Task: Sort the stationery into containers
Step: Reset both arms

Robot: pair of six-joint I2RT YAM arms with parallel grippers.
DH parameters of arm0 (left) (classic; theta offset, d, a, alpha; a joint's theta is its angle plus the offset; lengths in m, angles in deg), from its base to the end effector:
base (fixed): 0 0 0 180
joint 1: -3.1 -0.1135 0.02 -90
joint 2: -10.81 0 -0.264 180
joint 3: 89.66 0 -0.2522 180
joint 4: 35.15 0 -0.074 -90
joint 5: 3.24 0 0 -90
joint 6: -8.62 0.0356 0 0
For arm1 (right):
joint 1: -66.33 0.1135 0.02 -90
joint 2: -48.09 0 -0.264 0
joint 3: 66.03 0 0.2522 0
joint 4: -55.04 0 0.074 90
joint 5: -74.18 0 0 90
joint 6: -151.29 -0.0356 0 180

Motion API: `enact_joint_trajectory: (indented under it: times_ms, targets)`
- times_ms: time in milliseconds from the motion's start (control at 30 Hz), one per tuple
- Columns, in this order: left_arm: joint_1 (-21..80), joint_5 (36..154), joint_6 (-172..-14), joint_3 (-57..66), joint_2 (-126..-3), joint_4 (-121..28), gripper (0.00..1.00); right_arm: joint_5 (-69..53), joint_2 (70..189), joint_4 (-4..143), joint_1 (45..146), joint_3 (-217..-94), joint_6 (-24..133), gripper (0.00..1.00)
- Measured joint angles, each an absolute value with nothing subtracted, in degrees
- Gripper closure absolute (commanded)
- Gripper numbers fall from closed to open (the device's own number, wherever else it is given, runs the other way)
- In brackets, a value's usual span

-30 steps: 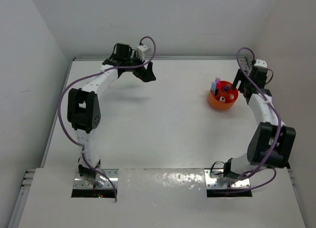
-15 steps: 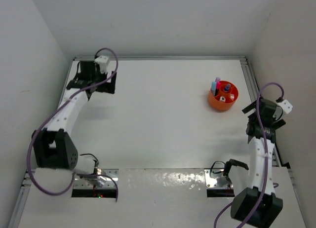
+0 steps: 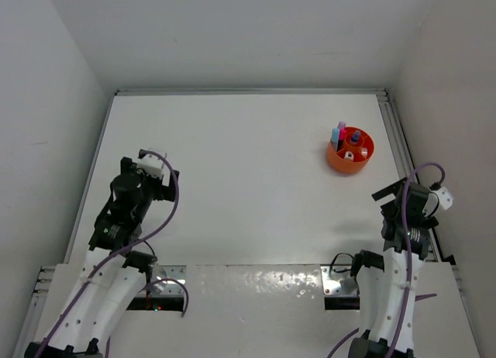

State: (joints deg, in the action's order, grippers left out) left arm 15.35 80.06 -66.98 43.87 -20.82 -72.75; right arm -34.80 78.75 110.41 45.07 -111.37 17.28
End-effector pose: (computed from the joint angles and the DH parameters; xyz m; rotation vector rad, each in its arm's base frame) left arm 0.1375 -0.0256 0.2742 0.3787 1.9310 0.1396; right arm 0.1062 -0.0538 0.2418 1.3489 1.7885 -0.1638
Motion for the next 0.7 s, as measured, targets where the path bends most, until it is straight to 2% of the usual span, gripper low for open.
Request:
enact_joint_trajectory:
  times_ms: [233,700]
  targets:
    - [16.2,74.1,-66.8,50.4,-19.6,-68.0,0.00,-34.6,73.7,113.9,45.1,-111.3,16.2,0.01]
    - [16.1,70.3,-67.0,50.8,-19.8,-65.3,0.00,-34.6,74.0,120.3,45.1,-111.3,14.3,0.01]
